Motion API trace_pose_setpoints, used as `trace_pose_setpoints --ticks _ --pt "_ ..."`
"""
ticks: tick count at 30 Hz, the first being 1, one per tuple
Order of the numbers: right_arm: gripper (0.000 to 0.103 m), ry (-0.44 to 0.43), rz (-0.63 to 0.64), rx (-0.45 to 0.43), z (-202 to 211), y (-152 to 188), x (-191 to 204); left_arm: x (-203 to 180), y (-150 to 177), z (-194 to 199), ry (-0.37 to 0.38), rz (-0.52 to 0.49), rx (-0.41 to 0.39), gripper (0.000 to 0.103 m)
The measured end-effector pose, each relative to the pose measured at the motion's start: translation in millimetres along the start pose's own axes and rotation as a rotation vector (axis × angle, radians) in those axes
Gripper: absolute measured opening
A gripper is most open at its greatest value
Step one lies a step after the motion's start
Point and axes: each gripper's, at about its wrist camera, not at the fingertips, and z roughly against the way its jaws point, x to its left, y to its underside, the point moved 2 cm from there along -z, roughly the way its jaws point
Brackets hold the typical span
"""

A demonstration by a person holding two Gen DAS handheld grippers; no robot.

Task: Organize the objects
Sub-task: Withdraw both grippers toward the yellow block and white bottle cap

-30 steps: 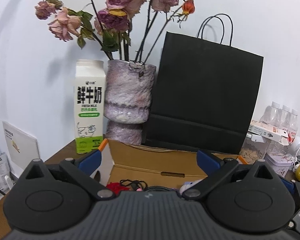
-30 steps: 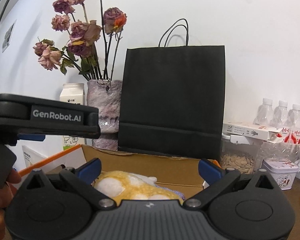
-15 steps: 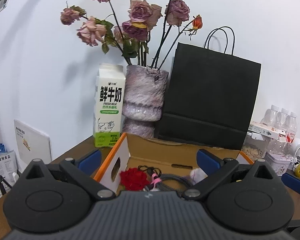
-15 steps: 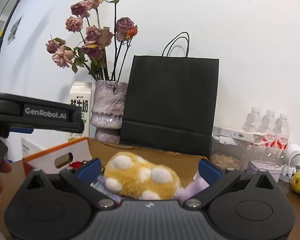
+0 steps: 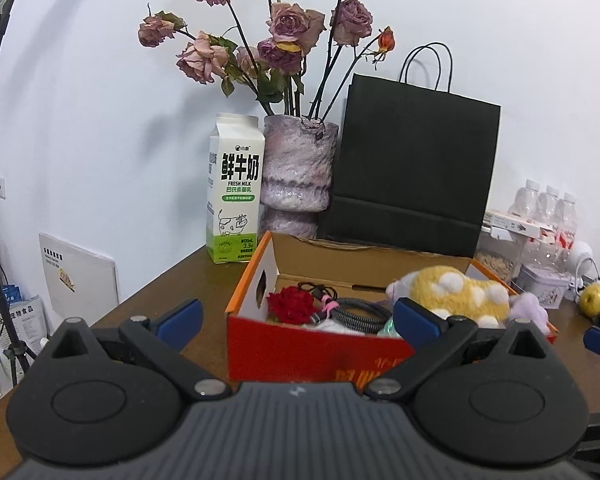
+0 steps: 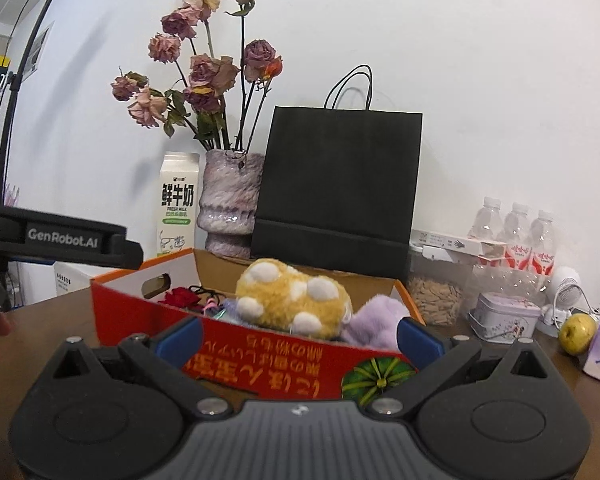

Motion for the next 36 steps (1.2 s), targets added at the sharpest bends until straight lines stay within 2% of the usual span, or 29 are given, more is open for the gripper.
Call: trace_pose_setpoints --ticks 10,22,27,36 --pt "0.103 -0.061 0.009 0.059 42 15 16 18 21 40 0.05 -0.048 0.026 0.103" --pt "0.103 -0.16 0.016 0.14 79 25 42 58 46 75 0.069 -0.039 0.105 0.103" --pt "0.103 -0.176 0.016 0.187 82 28 52 73 46 80 0.074 -0.006 0.115 0.103" --pt "0.102 -0.229 -0.007 0.336 64 36 63 91 47 80 0.072 0.036 0.154 0.103"
